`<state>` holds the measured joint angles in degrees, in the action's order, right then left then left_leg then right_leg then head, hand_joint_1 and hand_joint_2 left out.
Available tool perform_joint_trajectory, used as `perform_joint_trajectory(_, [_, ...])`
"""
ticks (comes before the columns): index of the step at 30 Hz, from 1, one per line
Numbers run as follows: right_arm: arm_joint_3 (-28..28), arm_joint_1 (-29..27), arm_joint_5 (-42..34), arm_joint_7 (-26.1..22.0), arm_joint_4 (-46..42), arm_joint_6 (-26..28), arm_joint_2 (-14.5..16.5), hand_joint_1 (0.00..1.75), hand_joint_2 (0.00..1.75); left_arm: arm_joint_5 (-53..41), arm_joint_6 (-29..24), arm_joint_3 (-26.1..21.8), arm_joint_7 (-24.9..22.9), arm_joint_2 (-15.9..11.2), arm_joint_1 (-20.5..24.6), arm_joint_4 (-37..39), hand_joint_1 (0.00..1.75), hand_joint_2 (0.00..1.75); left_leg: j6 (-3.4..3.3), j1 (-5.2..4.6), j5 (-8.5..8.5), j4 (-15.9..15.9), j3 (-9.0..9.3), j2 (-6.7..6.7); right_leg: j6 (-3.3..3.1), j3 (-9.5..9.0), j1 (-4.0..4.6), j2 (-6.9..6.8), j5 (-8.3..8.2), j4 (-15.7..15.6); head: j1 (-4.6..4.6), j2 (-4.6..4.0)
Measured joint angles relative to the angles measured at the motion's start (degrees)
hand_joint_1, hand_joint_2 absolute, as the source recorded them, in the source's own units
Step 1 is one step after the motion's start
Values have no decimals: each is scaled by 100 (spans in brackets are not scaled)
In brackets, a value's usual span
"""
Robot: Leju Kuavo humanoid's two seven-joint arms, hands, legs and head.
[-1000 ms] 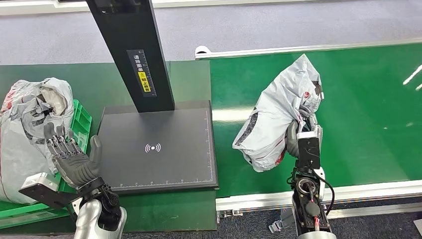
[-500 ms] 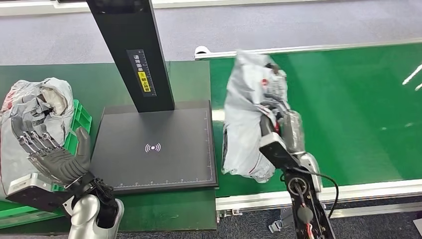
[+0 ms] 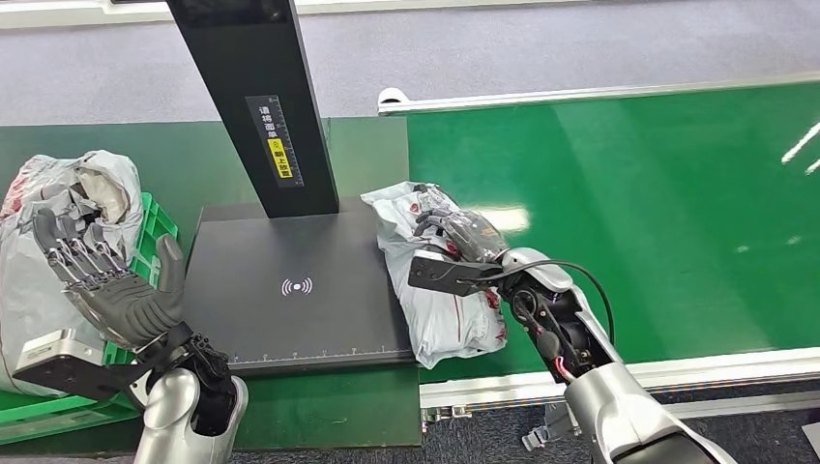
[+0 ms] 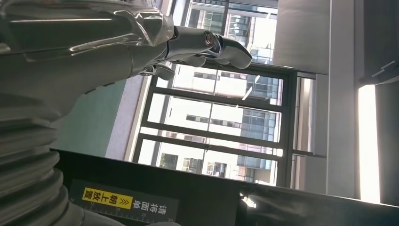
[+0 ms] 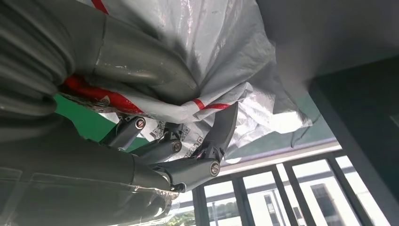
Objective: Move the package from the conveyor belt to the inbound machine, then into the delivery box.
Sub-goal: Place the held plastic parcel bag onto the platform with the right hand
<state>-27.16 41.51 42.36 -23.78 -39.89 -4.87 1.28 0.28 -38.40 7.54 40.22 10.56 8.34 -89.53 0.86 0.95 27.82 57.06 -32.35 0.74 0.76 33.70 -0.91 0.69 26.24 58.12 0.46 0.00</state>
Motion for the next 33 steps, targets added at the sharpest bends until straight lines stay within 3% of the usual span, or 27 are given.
perform_joint_trajectory(8, [-219,172,77,-19,288,-122,-16,175,175,0,13,3,0,-30,3,2,0,175,0,0,0,0,-1,-2,0,1,0,1,0,0,1,0])
perform_joint_trajectory(13, [-691,346,462,9,418,-275,210,175,175,-3,46,3,0,-32,3,20,0,175,0,2,0,-1,-1,-9,0,6,2,8,0,1,-1,0])
perform_joint_trajectory(19, [-1220,550,337,243,836,218,665,175,175,66,285,21,-1,8,13,119,0,175,1,2,0,-1,-3,-9,-1,8,2,7,0,1,1,0])
perform_joint_trajectory(29, [-1361,550,38,319,1638,1019,1143,171,175,114,518,234,0,181,146,445,0,175,0,0,0,0,-5,-8,0,10,0,7,0,0,0,0])
perform_joint_trajectory(33, [-1375,553,198,627,1813,1276,1291,42,175,103,586,314,0,238,165,521,0,175,1,1,0,0,-5,-8,0,12,1,7,0,0,-1,0])
